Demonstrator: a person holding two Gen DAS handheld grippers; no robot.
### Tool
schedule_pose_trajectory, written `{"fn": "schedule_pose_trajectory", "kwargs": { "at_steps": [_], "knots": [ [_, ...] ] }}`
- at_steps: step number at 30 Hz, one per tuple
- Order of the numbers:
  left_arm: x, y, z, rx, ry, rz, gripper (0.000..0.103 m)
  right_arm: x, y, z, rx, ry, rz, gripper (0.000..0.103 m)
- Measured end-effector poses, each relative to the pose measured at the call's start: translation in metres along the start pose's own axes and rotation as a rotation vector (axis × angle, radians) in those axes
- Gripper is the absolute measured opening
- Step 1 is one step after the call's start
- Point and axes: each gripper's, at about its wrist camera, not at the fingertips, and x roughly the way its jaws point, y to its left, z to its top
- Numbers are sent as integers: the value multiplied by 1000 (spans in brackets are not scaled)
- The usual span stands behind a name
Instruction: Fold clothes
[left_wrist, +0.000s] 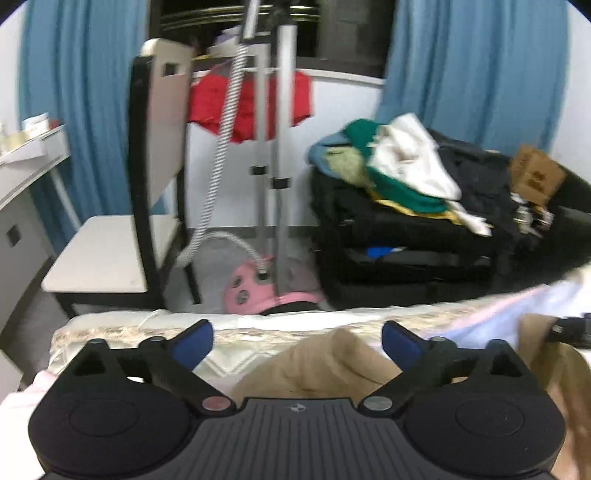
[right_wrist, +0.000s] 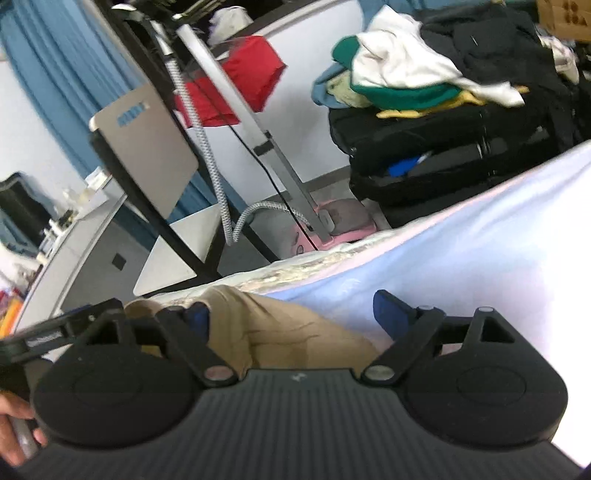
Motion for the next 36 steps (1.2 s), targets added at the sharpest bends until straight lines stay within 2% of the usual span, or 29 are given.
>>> {"fn": "schedule_pose_trajectory", "kwargs": {
  "at_steps": [3, 5, 8, 10, 13, 15, 18, 22, 26, 28, 30, 31, 33, 34, 35, 36],
  "knots": [
    [-26, -10, 1, 49, -17, -22, 102, -9, 13, 1, -74, -3, -56, 88],
    [-45, -14, -4, 62, -32, -50, 102, -12, 14, 4, -46, 21, -82, 88],
    [-75, -13, -18, 13, -53, -52, 102, -9, 12, 8, 13, 96, -108, 88],
    [-98, -7, -33, -30, -60, -85, 102, -8, 13, 9, 24, 133, -130, 88],
    [-128, 9, -62, -92, -51, -77, 102, -25, 19, 2, 1, 60, -70, 88],
    [-147, 27, -83, -164, -38, -55, 102, -39, 25, -6, -8, 32, -52, 88],
    [-180, 63, -117, -329, -35, -32, 101, -69, 34, -28, -39, -31, -88, 88],
    [-219, 114, -169, -630, -38, -58, 98, -128, 35, -74, 37, -127, -77, 88],
    [-245, 154, -215, -831, -62, -71, 95, -188, 33, -128, 126, -169, -48, 88],
    [-250, 168, -231, -914, -39, -105, 88, -218, 34, -156, 158, -184, -52, 88],
    [-255, 177, -242, -942, -32, -112, 84, -246, 36, -183, 184, -192, -44, 77],
    [-258, 179, -244, -942, -36, -103, 80, -260, 38, -197, 197, -199, -35, 70],
    [-262, 183, -248, -947, -55, -99, 78, -282, 39, -224, 216, -212, -24, 55],
    [-263, 185, -249, -958, -68, -101, 77, -291, 39, -236, 224, -213, -22, 33],
    [-262, 187, -248, -969, -77, -101, 76, -296, 39, -243, 235, -206, -21, 24],
    [-260, 187, -250, -975, -85, -95, 71, -301, 39, -251, 243, -201, -18, 24]
  ]
}}
